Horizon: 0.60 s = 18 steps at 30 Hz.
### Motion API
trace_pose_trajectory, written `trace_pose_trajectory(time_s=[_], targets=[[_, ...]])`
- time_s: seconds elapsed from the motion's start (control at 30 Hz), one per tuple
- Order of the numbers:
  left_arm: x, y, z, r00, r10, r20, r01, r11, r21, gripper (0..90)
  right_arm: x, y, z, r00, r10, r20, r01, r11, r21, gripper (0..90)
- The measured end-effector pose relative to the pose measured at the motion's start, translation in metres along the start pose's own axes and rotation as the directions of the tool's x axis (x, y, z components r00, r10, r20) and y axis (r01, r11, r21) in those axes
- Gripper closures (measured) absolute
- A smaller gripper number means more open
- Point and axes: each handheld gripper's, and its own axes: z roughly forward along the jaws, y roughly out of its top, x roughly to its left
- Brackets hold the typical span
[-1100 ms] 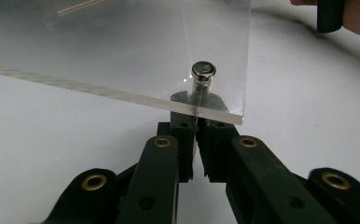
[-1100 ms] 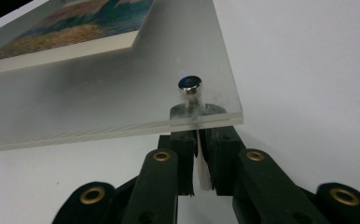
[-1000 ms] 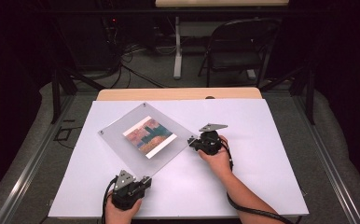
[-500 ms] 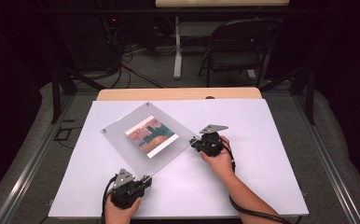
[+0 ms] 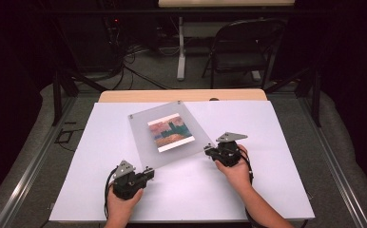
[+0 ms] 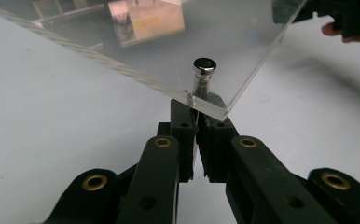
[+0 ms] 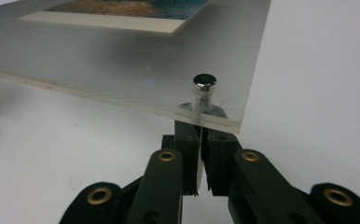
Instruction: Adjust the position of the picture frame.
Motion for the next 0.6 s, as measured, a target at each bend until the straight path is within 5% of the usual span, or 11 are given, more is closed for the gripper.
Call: trace_pose_trajectory(time_s=[0.37, 0.6], targets=[[0.011, 0.016, 0.02, 0.9988, -0.008, 0.049, 0.008, 1.0, 0.006, 84.4, 0.01, -0.022, -0.038, 0.9985, 0.052, 0.016, -0.052, 0.999, -0.002, 85.5], [0.014, 0.019, 0.031, 0.9999, 0.002, 0.013, -0.002, 0.9999, 0.012, 84.5, 0.008, -0.029, -0.035, 0.997, 0.073, 0.026, -0.073, 0.997, -0.01, 85.4]])
